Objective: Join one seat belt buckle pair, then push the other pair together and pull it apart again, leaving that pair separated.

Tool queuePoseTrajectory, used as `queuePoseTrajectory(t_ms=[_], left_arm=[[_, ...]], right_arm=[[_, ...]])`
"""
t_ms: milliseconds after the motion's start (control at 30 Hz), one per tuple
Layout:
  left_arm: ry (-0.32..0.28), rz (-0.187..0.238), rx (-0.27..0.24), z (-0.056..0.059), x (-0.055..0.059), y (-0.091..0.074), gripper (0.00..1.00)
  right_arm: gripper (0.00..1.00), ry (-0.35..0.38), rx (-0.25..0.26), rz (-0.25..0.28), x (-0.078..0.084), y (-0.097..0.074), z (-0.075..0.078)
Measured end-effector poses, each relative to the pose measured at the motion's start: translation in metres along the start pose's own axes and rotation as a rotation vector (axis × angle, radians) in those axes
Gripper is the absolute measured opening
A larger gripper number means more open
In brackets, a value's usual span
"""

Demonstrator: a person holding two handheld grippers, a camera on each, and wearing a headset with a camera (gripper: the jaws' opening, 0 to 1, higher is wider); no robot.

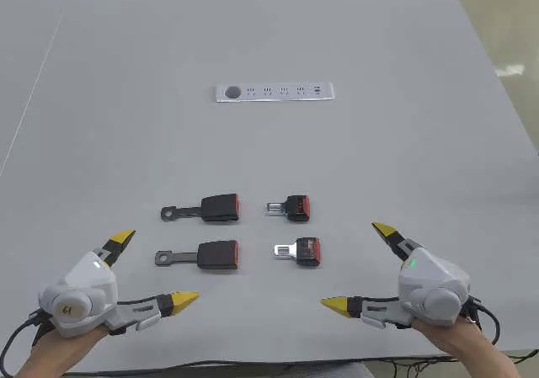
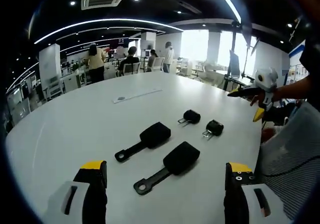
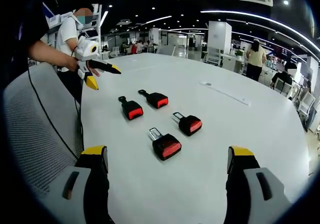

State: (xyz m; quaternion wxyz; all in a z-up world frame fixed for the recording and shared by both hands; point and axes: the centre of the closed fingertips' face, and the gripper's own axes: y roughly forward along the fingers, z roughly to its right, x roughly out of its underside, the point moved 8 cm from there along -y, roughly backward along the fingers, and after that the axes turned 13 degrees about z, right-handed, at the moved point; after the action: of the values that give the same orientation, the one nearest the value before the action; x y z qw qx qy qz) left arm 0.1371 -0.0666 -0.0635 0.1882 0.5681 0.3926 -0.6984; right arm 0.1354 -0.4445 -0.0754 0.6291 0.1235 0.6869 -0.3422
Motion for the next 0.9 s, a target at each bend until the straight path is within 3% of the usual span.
queuePoseTrajectory(t_ms=[900], left_arm=[[0.01, -0.002, 0.01, -0.0049, 0.008, 0.0014, 1.0]], right_arm=[[1.0, -0.008, -0.007, -0.002, -0.0006, 0.0001, 0.0009]])
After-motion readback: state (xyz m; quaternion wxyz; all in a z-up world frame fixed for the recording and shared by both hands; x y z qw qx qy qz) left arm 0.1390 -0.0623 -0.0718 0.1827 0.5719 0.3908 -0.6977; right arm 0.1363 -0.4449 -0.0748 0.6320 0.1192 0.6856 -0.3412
